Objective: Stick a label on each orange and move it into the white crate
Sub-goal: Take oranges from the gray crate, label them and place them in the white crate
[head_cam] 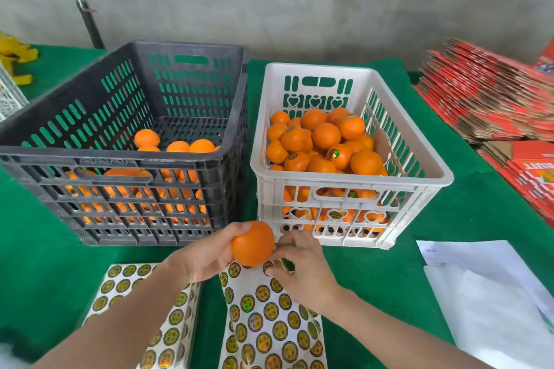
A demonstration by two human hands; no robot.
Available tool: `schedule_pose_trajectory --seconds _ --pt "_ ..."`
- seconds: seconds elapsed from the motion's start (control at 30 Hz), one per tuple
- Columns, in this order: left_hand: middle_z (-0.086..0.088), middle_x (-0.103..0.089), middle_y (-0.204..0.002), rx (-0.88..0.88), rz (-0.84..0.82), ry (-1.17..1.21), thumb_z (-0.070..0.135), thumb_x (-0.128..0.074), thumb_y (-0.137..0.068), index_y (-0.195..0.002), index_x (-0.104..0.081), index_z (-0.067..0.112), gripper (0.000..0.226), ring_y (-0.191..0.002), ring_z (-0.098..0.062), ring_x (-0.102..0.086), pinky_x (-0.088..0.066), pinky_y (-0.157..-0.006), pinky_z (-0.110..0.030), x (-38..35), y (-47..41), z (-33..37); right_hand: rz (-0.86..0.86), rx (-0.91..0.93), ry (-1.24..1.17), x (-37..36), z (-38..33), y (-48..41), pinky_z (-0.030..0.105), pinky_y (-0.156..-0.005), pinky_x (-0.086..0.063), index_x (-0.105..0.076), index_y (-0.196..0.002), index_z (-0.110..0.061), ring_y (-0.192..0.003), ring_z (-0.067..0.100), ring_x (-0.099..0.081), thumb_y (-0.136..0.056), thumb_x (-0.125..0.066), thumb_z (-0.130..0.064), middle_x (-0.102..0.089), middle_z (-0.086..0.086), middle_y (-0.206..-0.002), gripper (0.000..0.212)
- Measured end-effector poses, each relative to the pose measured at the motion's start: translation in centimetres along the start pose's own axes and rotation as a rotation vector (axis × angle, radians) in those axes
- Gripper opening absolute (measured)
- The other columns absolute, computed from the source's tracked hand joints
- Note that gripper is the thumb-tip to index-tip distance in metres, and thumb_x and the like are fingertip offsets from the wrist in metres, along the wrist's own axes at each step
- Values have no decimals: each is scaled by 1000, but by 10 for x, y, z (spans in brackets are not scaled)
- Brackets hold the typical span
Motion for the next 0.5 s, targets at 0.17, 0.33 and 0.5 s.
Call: schedule_pose_trajectory --seconds 0.17,0.33,0.5 --pt "-14 -72 -106 45 -22 121 70 -84 -27 -120 -54 15 112 -93 -25 -70 -56 -74 -32 1 -7 -5 1 -77 -24 -4 -5 1 22 -92 -34 -74 -98 -14 -100 15 -50 -82 -69 -26 -63 3 -100 21" --pt "-10 -72 -105 91 -33 -2 70 -74 -44 -120 -54 16 96 -94 -23 -69 -55 -78 -31 0 -8 -2 -35 -65 -101 0 -10 5 15 -75 -36 -70 -81 -6 -81 11 -51 -82 -69 -19 -62 5 -84 13" --pt "-8 -67 -114 141 -3 -242 59 -58 -77 -116 -54 18 57 -104 -21 -62 -50 -92 -32 -2 -8 -2 -82 -277 -285 9 -6 10 24 -72 -48 -60 -76 -16 -74 9 -55 -88 -61 -13 -60 -5 -76 12"
Point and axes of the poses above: each hand's wrist, its own y-axis away from the middle knuckle, its own x-axis out of the back of the hand, z = x × y, the point moved 1 cm from there along -y, towards the middle knuckle
